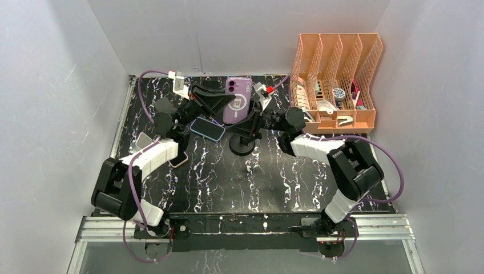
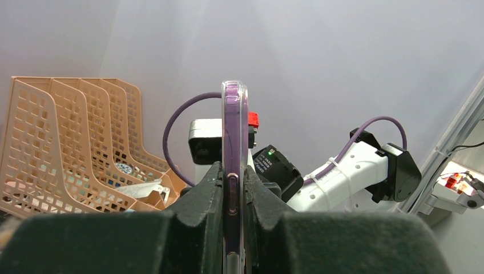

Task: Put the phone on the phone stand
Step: Adjust the phone.

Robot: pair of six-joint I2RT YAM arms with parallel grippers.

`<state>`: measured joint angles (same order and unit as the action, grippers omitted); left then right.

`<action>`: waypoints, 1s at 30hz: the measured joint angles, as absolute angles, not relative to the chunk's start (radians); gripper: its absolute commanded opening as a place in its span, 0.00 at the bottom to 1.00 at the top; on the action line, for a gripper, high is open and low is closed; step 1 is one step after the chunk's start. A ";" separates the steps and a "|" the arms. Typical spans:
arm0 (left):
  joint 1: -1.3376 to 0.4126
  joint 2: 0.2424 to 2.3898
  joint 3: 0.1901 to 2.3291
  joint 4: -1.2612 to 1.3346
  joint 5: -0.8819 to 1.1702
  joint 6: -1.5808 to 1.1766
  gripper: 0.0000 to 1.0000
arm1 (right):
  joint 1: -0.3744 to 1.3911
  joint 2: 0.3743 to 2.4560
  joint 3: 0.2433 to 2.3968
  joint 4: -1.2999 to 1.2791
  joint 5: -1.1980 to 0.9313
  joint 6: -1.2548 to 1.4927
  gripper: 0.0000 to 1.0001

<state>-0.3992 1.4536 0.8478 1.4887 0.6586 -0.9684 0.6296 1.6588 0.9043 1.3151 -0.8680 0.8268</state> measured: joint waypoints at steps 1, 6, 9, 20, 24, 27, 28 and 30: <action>-0.399 1.454 0.848 1.489 0.659 -0.968 0.00 | 0.629 1.658 0.900 1.320 -0.865 0.827 0.45; -0.396 1.454 0.848 1.489 0.657 -0.968 0.00 | 0.615 1.654 0.859 1.354 -0.844 0.828 0.39; -0.394 1.454 0.848 1.489 0.656 -0.968 0.00 | 0.601 1.649 0.836 1.391 -0.819 0.833 0.38; -0.381 1.454 0.848 1.489 0.654 -0.969 0.00 | 0.577 1.673 0.823 1.487 -0.793 0.970 0.53; -0.381 1.454 0.847 1.489 0.654 -0.970 0.00 | 0.577 1.695 0.841 1.489 -0.796 1.003 0.53; -0.381 1.454 0.846 1.489 0.654 -0.973 0.00 | 0.577 1.698 0.855 1.491 -0.796 1.020 0.52; -0.381 1.454 0.846 1.489 0.654 -0.973 0.00 | 0.577 1.699 0.862 1.493 -0.796 1.023 0.52; -0.381 1.454 0.846 1.489 0.654 -0.973 0.00 | 0.577 1.703 0.876 1.493 -0.796 1.027 0.52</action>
<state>-0.3805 1.4536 0.8455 1.4887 0.6537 -0.9733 0.5770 1.7027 0.8757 1.4929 -0.7956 1.0267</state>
